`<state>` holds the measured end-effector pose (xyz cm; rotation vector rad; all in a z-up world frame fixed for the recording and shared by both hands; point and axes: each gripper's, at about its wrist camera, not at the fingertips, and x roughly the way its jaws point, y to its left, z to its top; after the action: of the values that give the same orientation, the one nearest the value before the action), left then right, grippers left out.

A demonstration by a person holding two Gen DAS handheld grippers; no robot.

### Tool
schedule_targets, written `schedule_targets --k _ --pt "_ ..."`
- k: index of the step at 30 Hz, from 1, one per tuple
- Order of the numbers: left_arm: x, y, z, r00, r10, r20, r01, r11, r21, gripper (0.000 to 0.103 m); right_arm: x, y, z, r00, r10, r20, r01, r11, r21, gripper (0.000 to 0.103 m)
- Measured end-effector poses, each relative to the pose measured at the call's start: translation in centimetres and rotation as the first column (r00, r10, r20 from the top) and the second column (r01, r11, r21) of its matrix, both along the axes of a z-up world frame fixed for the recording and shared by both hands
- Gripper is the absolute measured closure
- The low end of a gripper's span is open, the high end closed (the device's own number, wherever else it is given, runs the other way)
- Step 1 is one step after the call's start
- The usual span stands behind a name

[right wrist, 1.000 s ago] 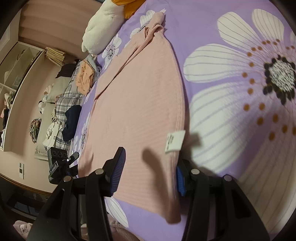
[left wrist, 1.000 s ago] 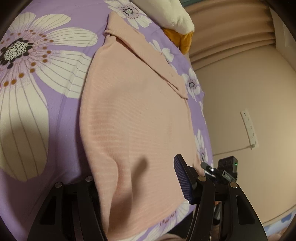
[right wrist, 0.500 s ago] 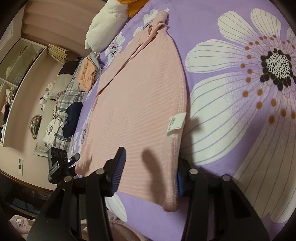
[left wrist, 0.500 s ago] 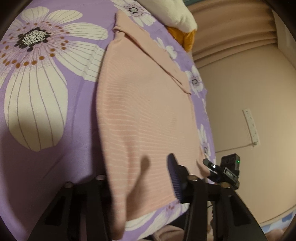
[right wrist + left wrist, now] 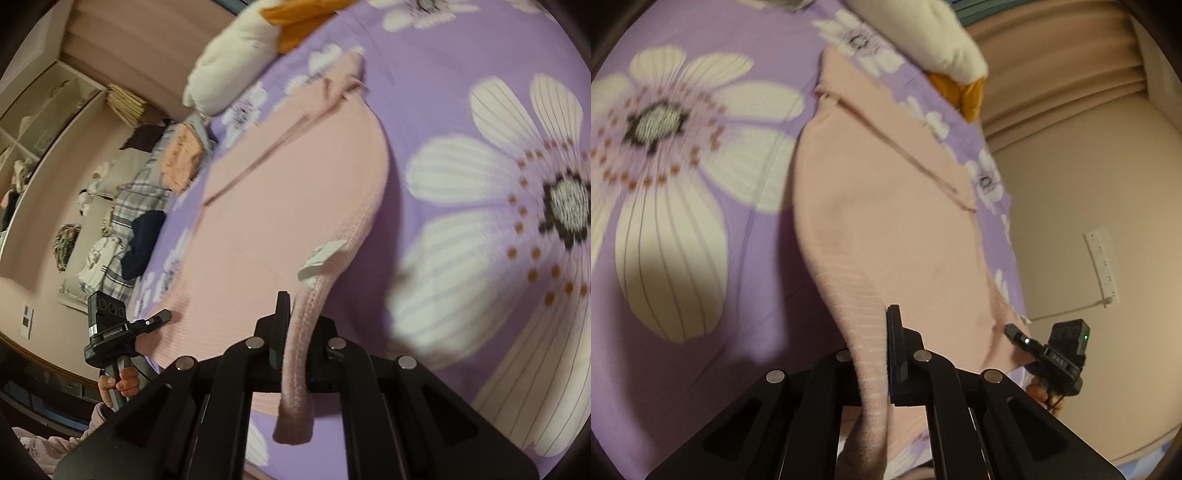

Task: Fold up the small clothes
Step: 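Grasp the hem with the right gripper while the left gripper grasps the hem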

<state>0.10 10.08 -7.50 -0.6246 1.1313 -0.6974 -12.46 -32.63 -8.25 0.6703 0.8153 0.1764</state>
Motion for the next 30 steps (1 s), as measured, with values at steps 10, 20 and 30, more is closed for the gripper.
schedule_targets --k 10,20,30 --pt "1.2 -1.3 4.1 0.991 -0.005 0.133 0.011 0.999 -0.044 0.103 1.4 1.2 4.3 0.985 0.013 0.174 -0.014 1.0 0.002 0.098" --pt "1.1 -2.0 8.4 0.964 -0.01 0.264 0.027 0.998 -0.06 0.103 0.4 1.7 8.0 0.952 0.012 0.306 -0.012 1.0 -0.003 0.099" --pt "-0.1 -1.7 10.8 0.944 -0.025 0.328 0.051 0.996 -0.072 0.103 -1.4 1.8 10.1 0.93 0.018 0.367 -0.009 1.0 -0.028 0.099"
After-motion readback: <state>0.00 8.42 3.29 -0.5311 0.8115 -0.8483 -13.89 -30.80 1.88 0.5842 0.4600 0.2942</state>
